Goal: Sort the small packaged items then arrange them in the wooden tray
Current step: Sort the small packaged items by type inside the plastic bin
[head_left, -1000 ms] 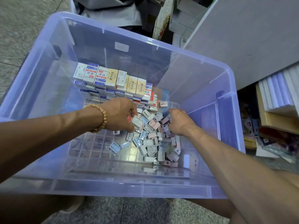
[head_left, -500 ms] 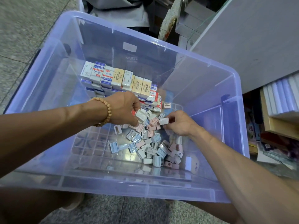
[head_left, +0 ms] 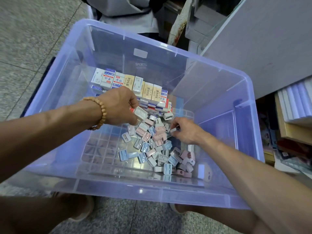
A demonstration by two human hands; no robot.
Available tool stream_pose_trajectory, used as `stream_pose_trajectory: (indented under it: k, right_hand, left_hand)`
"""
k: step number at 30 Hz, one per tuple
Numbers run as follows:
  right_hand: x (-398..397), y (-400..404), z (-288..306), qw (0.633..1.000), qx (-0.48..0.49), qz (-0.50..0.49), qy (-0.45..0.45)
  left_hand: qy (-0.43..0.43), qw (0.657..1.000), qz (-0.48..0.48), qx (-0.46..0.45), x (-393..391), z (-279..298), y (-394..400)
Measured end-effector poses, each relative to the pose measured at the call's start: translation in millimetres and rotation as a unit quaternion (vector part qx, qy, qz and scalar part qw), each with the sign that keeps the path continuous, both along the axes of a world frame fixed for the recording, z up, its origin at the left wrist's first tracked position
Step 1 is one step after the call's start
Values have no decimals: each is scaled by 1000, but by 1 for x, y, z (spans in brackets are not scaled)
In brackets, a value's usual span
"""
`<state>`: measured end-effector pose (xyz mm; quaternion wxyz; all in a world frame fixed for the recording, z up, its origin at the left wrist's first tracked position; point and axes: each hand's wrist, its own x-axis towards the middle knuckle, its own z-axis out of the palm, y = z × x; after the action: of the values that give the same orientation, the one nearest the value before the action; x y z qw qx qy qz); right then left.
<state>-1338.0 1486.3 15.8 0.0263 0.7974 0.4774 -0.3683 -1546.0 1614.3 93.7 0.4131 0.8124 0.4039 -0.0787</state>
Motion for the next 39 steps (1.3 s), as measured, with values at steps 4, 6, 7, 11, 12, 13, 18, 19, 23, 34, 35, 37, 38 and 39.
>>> stream_pose_trajectory:
  k: [4,6,7,11,12,13,18,19,23,34,35,37,38,39]
  right_hand:
    - [-11,-2,7,998,-35,46,40]
    - [-8,0,13,999,-15,3,31]
    - [-6,2,15,999,10,-31,22]
    - [-5,8,13,996,34,-75,39]
    - [-9,7,11,995,18,-67,66]
    - [-15,7,9,995,6,-48,88]
    - [-35,6,7,991,10,72,112]
    - [-36,8,8,991,29,64,111]
    - [-38,15,7,987,83,85,108]
    - [-45,31,46,949,222,-56,218]
    - [-42,36,49,939,251,-103,210]
    - [-39,47,51,918,282,-191,203]
    - [-38,54,50,908,289,-223,203]
    - [-39,61,48,902,294,-246,200]
  left_hand:
    - [11,1000,22,8,-13,4,2]
    - [25,999,24,18,-19,3,-2]
    - [32,999,24,26,-22,3,-4]
    - [52,997,37,33,-32,3,-12]
    - [52,997,42,32,-35,4,-14]
    - [50,997,48,33,-38,6,-16]
    - [52,994,85,31,-56,12,-22]
    - [49,994,92,30,-58,14,-23]
    - [37,992,119,12,-59,18,-29]
    - [-62,963,239,-103,-45,18,-23]
    - [-76,957,253,-121,-42,19,-22]
    - [-102,946,271,-147,-36,20,-20]
    - [-111,942,277,-151,-32,21,-19]
    - [-119,940,283,-150,-29,22,-18]
